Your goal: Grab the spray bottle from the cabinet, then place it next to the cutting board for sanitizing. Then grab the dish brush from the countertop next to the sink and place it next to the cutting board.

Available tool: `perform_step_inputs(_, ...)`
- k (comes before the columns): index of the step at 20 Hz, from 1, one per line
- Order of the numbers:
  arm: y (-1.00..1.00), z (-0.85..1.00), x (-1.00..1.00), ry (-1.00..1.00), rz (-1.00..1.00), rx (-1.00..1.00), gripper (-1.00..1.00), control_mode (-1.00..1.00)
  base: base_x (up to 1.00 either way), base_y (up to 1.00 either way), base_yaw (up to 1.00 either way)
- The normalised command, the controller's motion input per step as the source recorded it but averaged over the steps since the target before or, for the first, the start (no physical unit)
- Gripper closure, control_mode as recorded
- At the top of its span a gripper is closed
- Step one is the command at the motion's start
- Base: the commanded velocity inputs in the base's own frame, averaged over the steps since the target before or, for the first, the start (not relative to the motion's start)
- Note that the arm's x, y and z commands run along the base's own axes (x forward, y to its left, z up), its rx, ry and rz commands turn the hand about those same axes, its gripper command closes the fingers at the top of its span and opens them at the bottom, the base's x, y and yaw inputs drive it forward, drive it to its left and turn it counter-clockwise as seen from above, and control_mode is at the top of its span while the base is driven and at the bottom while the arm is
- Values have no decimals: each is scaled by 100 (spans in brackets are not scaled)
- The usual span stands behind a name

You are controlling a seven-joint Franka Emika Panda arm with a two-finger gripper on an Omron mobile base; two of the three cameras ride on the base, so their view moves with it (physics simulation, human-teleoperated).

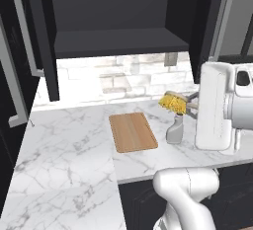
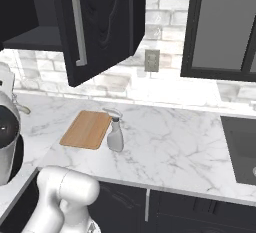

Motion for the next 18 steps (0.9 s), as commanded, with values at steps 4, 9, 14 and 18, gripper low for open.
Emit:
perform_step_inputs(4, 60, -42, 56, -3, -12, -16, 100, -100, 0, 0, 0)
perform_step_inputs(9, 21, -66, 48, 0, -6, -16, 100, -100, 0, 0, 0)
perform_step_inputs(14, 0, -63, 44, 0, 0, -11, 100, -100, 0, 0, 0)
perform_step_inputs(18, 13, -65, 51, 0, 0, -10, 100, -100, 0, 0, 0)
